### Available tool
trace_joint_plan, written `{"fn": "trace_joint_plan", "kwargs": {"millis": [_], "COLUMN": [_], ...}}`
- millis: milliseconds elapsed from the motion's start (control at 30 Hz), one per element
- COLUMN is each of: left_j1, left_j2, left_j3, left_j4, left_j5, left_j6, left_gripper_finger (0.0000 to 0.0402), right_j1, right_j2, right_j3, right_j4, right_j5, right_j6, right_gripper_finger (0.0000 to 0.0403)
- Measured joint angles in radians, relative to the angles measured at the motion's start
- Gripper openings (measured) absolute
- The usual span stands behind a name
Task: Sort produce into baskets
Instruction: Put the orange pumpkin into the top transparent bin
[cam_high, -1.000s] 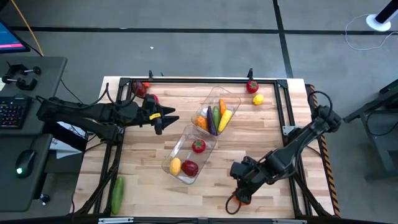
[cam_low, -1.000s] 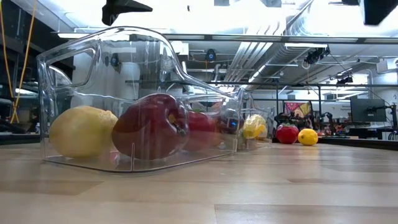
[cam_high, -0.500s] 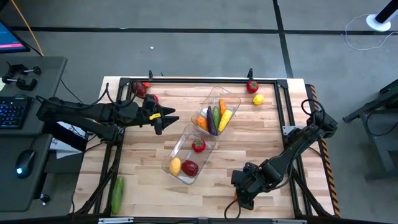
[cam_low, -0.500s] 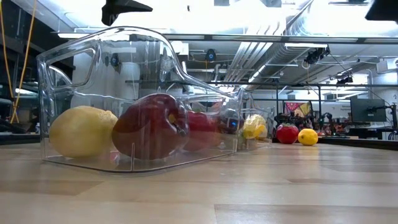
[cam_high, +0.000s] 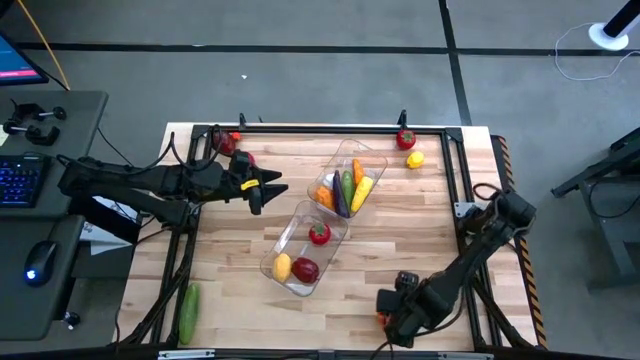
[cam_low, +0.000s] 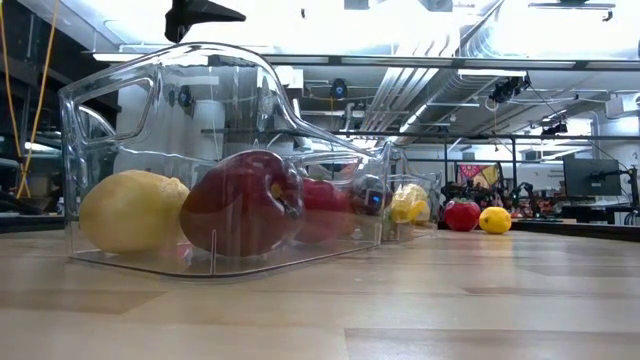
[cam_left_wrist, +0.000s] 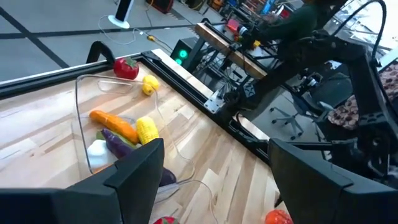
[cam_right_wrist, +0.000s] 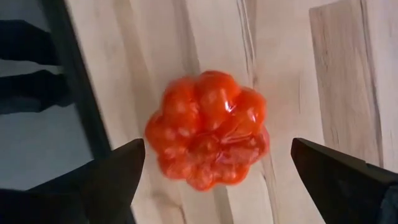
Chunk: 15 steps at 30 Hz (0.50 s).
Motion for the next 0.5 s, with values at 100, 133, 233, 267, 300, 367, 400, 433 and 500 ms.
{"fn": "trace_joint_plan", "kwargs": {"millis": [100, 133, 233, 267, 300, 367, 400, 433, 500], "left_j1": [0.000, 0.000, 0.000, 0.000, 0.000, 0.000, 0.000, 0.000, 0.000], "left_j2": [0.000, 0.000, 0.000, 0.000, 0.000, 0.000, 0.000, 0.000, 0.000], "left_j3": [0.000, 0.000, 0.000, 0.000, 0.000, 0.000, 0.000, 0.000, 0.000], "left_j4": [0.000, 0.000, 0.000, 0.000, 0.000, 0.000, 0.000, 0.000, 0.000], "left_j5": [0.000, 0.000, 0.000, 0.000, 0.003, 0.014, 0.021, 0.023, 0.025], "left_j6": [0.000, 0.000, 0.000, 0.000, 0.000, 0.000, 0.000, -0.001, 0.000], "left_gripper_finger": [0.0273, 0.0273, 0.0273, 0.0273, 0.0273, 0.0273, 0.0273, 0.0273, 0.0273], "right_j1": [0.000, 0.000, 0.001, 0.002, 0.002, 0.002, 0.002, 0.002, 0.002], "right_j2": [0.040, 0.053, 0.087, 0.097, 0.107, 0.123, 0.130, 0.135, 0.138], "right_j3": [0.000, 0.000, 0.001, 0.002, 0.003, 0.003, 0.003, 0.003, 0.002], "right_j4": [0.013, 0.020, 0.057, 0.068, 0.078, 0.086, 0.089, 0.090, 0.093], "right_j5": [0.001, 0.000, -0.019, -0.025, -0.026, -0.020, -0.018, -0.016, -0.006], "right_j6": [0.004, 0.004, -0.007, -0.019, -0.027, -0.032, -0.022, -0.018, -0.019], "right_gripper_finger": [0.0399, 0.0399, 0.0399, 0.0399, 0.0399, 0.0399, 0.0399, 0.0399, 0.0399]}}
